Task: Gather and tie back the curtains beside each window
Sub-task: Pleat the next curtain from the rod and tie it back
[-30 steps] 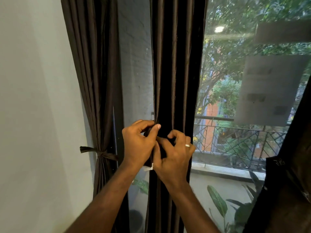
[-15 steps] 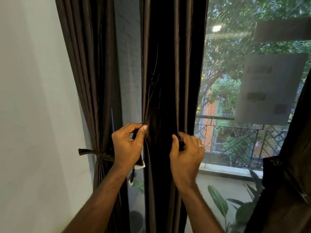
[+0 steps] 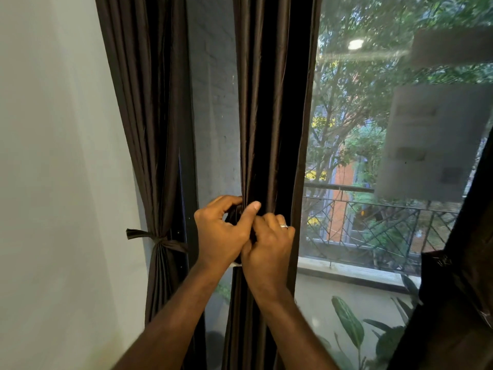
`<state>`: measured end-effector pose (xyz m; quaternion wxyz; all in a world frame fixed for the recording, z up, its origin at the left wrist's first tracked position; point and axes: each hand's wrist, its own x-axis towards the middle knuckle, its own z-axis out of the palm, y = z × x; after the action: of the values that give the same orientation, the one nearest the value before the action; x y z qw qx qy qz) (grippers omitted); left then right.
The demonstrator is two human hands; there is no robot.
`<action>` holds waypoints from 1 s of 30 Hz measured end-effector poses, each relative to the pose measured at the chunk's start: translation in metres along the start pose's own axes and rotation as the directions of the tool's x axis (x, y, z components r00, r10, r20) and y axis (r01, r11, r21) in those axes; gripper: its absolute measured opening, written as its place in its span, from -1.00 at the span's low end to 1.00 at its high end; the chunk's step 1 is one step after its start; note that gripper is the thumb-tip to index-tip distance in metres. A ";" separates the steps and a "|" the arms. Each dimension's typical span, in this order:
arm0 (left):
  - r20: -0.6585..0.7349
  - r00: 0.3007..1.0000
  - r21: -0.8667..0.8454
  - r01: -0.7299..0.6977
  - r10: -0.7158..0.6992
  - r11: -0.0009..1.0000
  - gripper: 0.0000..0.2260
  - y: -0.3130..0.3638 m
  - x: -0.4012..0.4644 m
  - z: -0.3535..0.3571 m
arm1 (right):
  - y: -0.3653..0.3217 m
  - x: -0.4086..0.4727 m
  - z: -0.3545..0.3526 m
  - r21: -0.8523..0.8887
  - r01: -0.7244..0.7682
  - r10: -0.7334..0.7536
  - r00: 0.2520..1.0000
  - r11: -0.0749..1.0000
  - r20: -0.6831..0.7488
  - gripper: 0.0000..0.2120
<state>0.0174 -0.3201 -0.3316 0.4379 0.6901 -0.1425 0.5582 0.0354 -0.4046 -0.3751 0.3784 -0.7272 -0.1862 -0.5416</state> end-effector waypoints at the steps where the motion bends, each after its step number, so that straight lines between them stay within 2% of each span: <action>1: -0.011 1.000 0.012 0.013 -0.013 1.000 -0.87 0.002 0.001 0.001 | 0.000 0.000 0.000 0.000 0.000 0.000 1.000 1.000 0.006 -0.95; 5: -0.031 0.999 0.075 0.034 -0.031 0.997 -0.91 -0.003 0.006 0.002 | 0.000 -0.001 -0.005 0.066 0.019 -0.022 0.999 0.998 0.048 -0.88; 7: -0.022 1.000 0.081 0.014 -0.012 0.997 -0.91 -0.007 0.007 -0.003 | 0.000 -0.001 -0.012 0.145 -0.007 0.005 1.000 0.989 0.014 -0.85; 10: -0.034 0.999 0.064 0.016 -0.014 0.998 -0.93 -0.016 0.009 -0.009 | 0.003 0.005 -0.020 0.226 -0.132 0.151 0.986 0.965 -0.067 -0.74; 12: -0.038 0.999 0.060 0.014 -0.012 0.998 -0.93 -0.021 0.011 -0.010 | 0.007 0.011 -0.018 0.223 -0.215 0.233 0.971 0.951 -0.057 -0.61; 13: -0.030 1.000 0.058 0.007 -0.005 0.998 -0.92 -0.022 0.011 -0.009 | 0.008 0.013 -0.016 0.203 -0.228 0.243 0.969 0.952 -0.052 -0.62; 17: -0.012 0.999 0.046 -0.040 0.041 0.998 -0.92 -0.025 0.010 -0.008 | 0.013 0.008 -0.010 0.113 -0.105 0.117 0.988 0.988 -0.105 -0.86; 20: -0.023 0.998 0.043 -0.055 0.056 0.998 -0.93 -0.029 0.010 -0.011 | 0.019 0.004 -0.012 0.142 -0.181 0.202 0.967 0.973 -0.153 -0.85; 21: -0.019 0.998 0.035 -0.056 0.057 0.998 -0.93 -0.029 0.009 -0.012 | 0.019 0.002 -0.012 0.148 -0.169 0.189 0.972 0.975 -0.141 -0.85; 24: -0.001 0.997 0.018 -0.075 0.075 0.997 -0.94 -0.027 0.008 -0.011 | 0.011 -0.002 -0.010 0.102 -0.005 0.012 0.998 0.995 -0.068 -0.80; 27: 0.012 0.996 0.003 -0.093 0.093 0.996 -0.95 -0.023 0.006 -0.010 | 0.011 -0.001 -0.007 0.162 -0.081 0.097 0.991 0.983 -0.090 -0.78; 30: 0.032 0.993 0.009 -0.112 0.112 0.994 -0.93 -0.020 0.005 -0.008 | 0.007 -0.005 -0.006 0.095 -0.020 0.025 0.998 0.995 -0.051 -0.82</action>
<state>0.0278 -0.3010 -0.3360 0.3998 0.6922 -0.1847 0.5718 0.0348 -0.4125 -0.3809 0.4230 -0.6961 -0.1935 -0.5469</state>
